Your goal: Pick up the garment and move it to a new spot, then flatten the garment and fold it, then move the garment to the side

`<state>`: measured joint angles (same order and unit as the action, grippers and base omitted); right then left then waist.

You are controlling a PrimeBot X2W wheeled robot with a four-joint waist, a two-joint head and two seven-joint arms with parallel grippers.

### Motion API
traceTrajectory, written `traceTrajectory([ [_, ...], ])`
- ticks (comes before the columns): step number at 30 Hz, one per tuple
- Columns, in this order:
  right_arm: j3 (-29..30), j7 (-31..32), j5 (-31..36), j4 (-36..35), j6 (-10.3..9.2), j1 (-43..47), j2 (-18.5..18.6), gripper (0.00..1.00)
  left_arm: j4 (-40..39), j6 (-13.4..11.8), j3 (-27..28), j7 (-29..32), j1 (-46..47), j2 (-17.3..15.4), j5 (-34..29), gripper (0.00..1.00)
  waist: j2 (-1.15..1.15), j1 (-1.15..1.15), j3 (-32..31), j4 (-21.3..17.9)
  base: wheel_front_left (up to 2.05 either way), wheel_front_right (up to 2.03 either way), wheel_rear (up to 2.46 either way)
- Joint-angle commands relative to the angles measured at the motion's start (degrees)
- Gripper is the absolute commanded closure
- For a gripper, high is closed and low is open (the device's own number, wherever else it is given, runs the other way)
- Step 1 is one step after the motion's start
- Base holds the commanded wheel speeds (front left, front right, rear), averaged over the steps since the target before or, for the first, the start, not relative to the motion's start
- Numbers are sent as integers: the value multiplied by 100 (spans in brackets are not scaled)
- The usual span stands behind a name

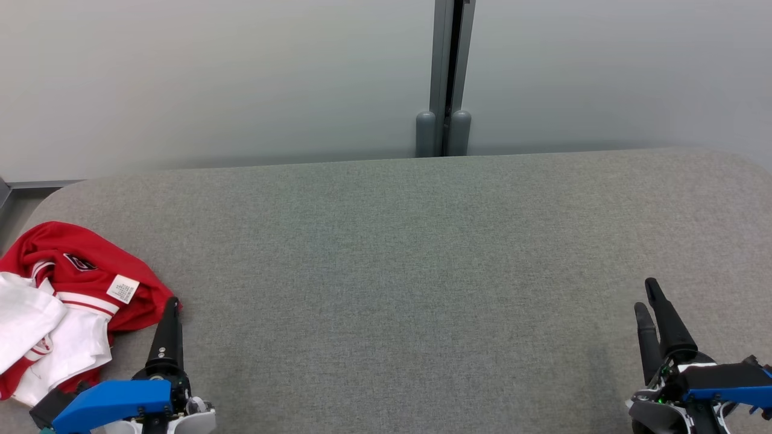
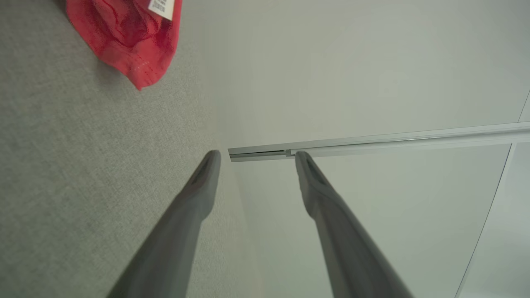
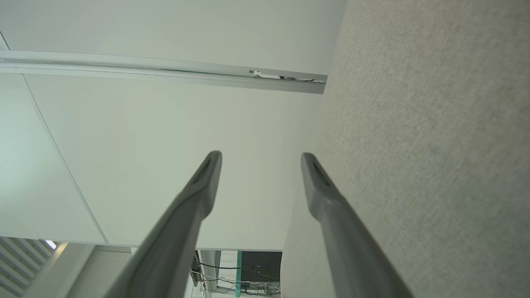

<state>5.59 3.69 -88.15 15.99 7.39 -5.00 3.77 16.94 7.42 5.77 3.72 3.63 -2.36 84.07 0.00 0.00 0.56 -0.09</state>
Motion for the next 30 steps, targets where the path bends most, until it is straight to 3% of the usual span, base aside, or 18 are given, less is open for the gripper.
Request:
traceTrajectory([
  [1, -15, -45, 138, -106, 8, -83, 96, 0, -90, -2, -23, -51, 197, -39, -202, 0, 0, 0, 4, -1, 0, 0, 0],
  [30, -407, -720, 2999, 4, 10, -137, 443, 0, -13, -405, -729, -724, 409, -51, -3345, 0, 0, 0, 150, -5, 0, 0, 0],
])
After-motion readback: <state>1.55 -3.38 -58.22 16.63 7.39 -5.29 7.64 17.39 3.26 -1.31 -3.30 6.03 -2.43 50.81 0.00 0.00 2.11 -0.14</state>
